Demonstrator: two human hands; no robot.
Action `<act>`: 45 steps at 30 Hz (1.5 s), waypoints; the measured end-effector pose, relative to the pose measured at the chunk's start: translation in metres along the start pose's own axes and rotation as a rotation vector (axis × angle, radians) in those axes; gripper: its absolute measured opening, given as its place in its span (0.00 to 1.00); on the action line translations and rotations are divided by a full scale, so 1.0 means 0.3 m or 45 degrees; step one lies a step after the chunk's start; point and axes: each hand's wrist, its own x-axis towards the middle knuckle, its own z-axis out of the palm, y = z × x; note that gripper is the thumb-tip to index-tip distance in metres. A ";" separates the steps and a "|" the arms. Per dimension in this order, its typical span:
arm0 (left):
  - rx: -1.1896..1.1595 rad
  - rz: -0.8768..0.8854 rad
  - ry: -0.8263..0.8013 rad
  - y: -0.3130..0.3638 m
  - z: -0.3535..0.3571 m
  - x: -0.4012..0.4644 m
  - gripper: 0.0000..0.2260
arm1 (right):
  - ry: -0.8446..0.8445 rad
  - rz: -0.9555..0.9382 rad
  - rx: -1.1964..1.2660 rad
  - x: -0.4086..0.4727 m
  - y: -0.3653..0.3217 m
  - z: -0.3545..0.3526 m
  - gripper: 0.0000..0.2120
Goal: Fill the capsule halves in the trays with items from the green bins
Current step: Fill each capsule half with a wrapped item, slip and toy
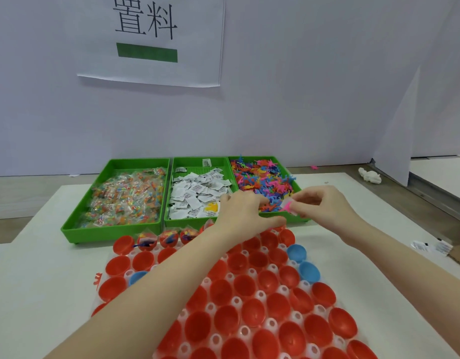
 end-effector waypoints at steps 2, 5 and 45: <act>0.052 0.051 -0.021 0.007 0.017 0.007 0.25 | -0.036 -0.054 -0.118 0.008 -0.001 0.000 0.04; 0.118 0.090 -0.039 0.023 0.035 0.016 0.22 | -0.104 -0.122 -0.327 0.018 -0.008 0.007 0.02; 0.124 0.087 0.110 0.040 0.026 0.002 0.21 | -0.366 -0.028 -0.218 0.061 0.023 -0.018 0.15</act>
